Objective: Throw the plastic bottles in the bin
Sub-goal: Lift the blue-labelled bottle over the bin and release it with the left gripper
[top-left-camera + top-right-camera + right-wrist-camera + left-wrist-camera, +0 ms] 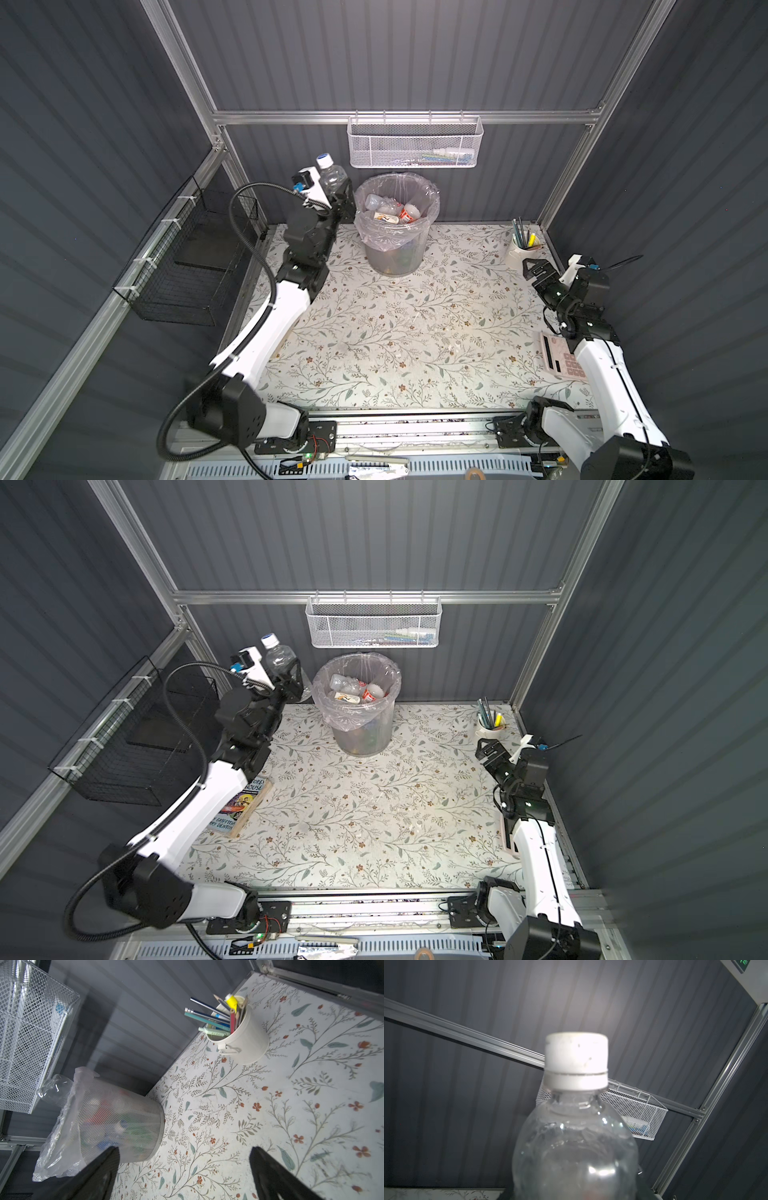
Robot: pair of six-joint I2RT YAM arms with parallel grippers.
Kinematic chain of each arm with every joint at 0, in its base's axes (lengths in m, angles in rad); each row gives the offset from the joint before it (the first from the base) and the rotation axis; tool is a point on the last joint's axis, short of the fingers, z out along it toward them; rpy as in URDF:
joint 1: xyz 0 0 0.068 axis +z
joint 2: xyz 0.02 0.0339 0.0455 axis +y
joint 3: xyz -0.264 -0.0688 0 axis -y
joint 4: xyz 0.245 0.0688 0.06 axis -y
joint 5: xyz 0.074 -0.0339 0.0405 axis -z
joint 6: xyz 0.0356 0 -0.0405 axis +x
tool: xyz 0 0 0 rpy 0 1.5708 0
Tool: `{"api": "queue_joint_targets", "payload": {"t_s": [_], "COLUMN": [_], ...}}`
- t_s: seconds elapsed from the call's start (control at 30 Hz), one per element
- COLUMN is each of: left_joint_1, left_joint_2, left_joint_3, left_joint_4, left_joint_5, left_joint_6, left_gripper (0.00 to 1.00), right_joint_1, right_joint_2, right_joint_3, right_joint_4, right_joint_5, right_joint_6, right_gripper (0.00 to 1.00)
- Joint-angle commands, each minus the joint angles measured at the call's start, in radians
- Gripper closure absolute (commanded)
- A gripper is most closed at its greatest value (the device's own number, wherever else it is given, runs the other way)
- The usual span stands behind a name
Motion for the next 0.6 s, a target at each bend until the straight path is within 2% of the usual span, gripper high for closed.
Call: {"api": "queue_joint_targets", "payload": {"t_s": [0.0, 0.07, 0.1, 0.13, 0.17, 0.33, 0.57], "left_joint_1": [0.0, -0.01, -0.012, -0.013, -0.014, -0.018, -0.018], "left_joint_2": [0.188, 0.312, 0.351, 0.365, 0.359, 0.238, 0.109], "left_joint_3": [0.257, 0.427, 0.477, 0.482, 0.464, 0.374, 0.264], "left_joint_4": [-0.134, -0.344, -0.403, -0.413, -0.398, -0.391, -0.444], "left_joint_5": [0.139, 0.168, 0.18, 0.179, 0.181, 0.067, -0.004], "left_joint_6": [-0.053, -0.063, -0.072, -0.087, -0.096, -0.04, 0.031], "left_gripper": [0.37, 0.29, 0.17, 0.05, 0.01, 0.01, 0.01], "right_joint_1": [-0.019, -0.03, -0.034, -0.037, -0.04, -0.048, -0.049], "right_joint_2": [-0.02, -0.026, -0.03, -0.033, -0.035, -0.041, -0.015], "right_joint_3": [0.019, 0.024, 0.025, 0.026, 0.026, 0.02, 0.001], "right_joint_4": [-0.045, -0.058, -0.067, -0.073, -0.08, -0.103, -0.066], "right_joint_5": [0.013, 0.004, 0.0, -0.003, -0.004, 0.0, -0.035], "right_joint_6": [-0.041, -0.044, -0.046, -0.048, -0.049, -0.051, 0.0], "right_gripper": [0.01, 0.01, 0.01, 0.01, 0.01, 0.01, 0.01]}}
